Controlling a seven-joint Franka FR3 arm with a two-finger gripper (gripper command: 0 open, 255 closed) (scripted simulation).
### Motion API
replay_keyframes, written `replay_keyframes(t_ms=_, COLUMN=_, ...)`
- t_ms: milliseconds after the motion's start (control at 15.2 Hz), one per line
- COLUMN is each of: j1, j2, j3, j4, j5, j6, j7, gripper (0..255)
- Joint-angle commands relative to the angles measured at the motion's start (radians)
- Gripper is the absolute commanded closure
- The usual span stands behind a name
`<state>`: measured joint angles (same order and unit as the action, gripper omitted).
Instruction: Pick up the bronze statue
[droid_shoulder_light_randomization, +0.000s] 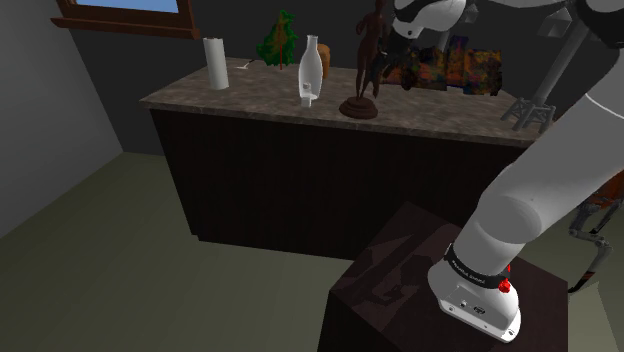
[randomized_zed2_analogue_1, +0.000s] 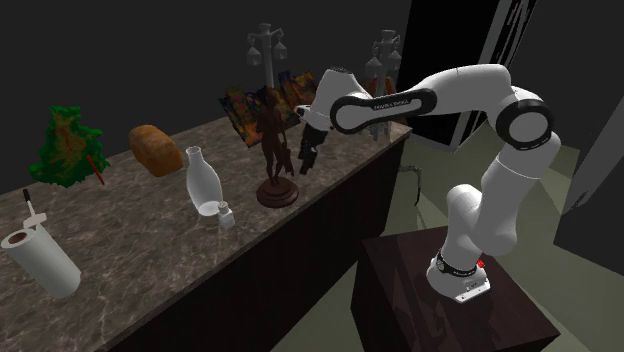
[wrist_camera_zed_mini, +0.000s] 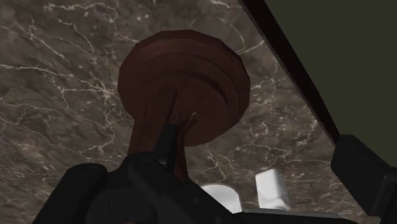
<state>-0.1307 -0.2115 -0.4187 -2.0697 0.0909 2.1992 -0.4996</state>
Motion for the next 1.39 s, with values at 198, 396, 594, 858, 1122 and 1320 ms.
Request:
replay_keyframes(t_ms=198, j1=-0.008, j2=0.135, j3=-0.076, j4=0.133, j5=0.148, j6=0.056, j7=-0.116, gripper=0)
replay_keyframes(t_ms=396, j1=-0.017, j2=0.178, j3=-0.093, j4=0.165, j5=0.204, j6=0.076, j7=-0.157, gripper=0)
replay_keyframes(t_ms=594, j1=-0.016, j2=0.185, j3=-0.092, j4=0.132, j5=0.218, j6=0.113, j7=-0.173, gripper=0)
replay_keyframes(t_ms=858, j1=-0.016, j2=0.196, j3=-0.093, j4=0.096, j5=0.238, j6=0.156, j7=-0.194, gripper=0)
replay_keyframes(t_ms=1122, j1=-0.016, j2=0.199, j3=-0.093, j4=0.098, j5=0.24, j6=0.155, j7=-0.197, gripper=255)
replay_keyframes(t_ms=1320, j1=-0.016, j2=0.2, j3=-0.093, j4=0.1, j5=0.241, j6=0.155, j7=-0.197, gripper=255)
